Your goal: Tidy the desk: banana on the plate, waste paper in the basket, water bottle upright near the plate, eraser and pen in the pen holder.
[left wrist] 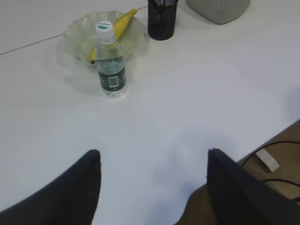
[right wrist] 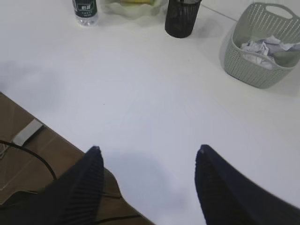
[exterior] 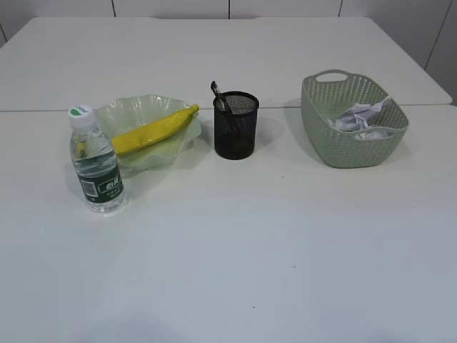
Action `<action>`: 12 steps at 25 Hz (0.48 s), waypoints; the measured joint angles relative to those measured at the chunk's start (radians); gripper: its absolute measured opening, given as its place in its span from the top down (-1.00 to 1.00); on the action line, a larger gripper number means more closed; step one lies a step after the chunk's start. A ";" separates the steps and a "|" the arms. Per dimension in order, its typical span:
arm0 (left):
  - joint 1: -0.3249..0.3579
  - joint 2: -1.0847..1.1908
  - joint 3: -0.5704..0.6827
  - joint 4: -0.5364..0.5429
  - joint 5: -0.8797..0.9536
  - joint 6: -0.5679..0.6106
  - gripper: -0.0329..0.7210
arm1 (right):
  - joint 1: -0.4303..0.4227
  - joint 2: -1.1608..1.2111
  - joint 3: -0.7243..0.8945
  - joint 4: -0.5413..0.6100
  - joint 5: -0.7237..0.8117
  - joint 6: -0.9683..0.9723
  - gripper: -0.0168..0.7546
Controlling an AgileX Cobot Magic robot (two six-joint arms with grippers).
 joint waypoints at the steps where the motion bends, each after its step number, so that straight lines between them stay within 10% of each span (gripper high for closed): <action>1: 0.000 -0.010 0.000 -0.009 0.002 0.006 -0.44 | 0.000 -0.022 0.002 0.007 0.002 0.000 -0.23; 12: 0.000 -0.142 0.195 -0.052 0.002 0.020 -0.44 | 0.000 -0.199 0.125 0.024 0.004 0.032 -0.23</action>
